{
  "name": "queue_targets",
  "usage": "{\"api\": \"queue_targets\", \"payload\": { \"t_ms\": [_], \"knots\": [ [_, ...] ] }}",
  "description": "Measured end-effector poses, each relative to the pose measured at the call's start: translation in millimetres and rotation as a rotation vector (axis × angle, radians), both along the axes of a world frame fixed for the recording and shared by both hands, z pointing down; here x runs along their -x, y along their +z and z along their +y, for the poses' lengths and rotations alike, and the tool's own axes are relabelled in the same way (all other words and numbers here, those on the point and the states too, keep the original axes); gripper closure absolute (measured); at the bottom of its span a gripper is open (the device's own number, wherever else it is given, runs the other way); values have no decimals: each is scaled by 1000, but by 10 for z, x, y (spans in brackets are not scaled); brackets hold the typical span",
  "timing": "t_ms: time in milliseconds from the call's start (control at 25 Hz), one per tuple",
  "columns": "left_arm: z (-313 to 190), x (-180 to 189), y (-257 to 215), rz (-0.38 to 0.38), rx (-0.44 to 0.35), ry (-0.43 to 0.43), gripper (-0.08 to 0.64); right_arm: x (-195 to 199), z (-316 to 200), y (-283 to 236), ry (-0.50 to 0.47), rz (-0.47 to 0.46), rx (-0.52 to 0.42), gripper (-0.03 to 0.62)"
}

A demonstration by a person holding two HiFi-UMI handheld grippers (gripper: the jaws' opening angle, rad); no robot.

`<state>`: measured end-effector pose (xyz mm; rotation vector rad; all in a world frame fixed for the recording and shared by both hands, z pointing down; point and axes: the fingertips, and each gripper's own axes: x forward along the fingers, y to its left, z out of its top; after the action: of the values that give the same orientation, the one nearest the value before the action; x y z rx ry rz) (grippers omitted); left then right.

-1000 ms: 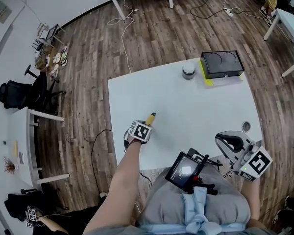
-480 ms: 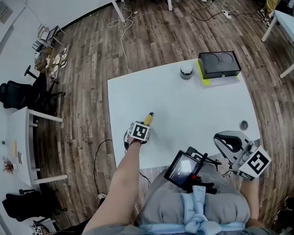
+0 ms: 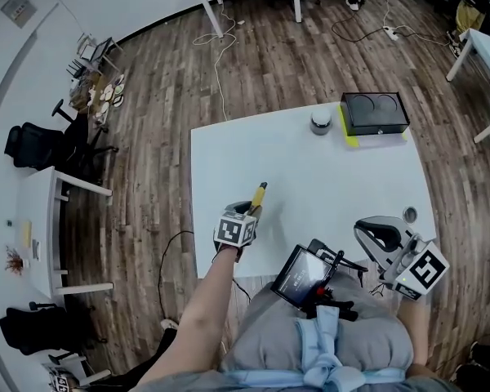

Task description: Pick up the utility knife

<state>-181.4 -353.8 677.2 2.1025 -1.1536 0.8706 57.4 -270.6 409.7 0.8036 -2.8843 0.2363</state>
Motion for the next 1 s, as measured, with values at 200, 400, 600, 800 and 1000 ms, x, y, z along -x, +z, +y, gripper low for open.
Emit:
{"api": "queue_targets", "payload": {
  "t_ms": [200, 400, 600, 800, 1000],
  "knots": [
    [143, -215, -450, 71, -86, 16, 437, 41, 18, -32, -16, -7, -6, 561],
    [236, -409, -890, 130, -162, 35, 437, 72, -21, 10, -26, -12, -5, 561],
    [399, -616, -1376, 205, -239, 63, 437, 93, -18, 15, -40, -2, -6, 561],
    [601, -787, -1804, 271, -297, 106, 437, 97, -40, 11, -44, 2, -9, 561],
    [668, -850, -2154, 311, -340, 155, 437, 170, -90, 36, -53, 15, 3, 562]
  ]
}}
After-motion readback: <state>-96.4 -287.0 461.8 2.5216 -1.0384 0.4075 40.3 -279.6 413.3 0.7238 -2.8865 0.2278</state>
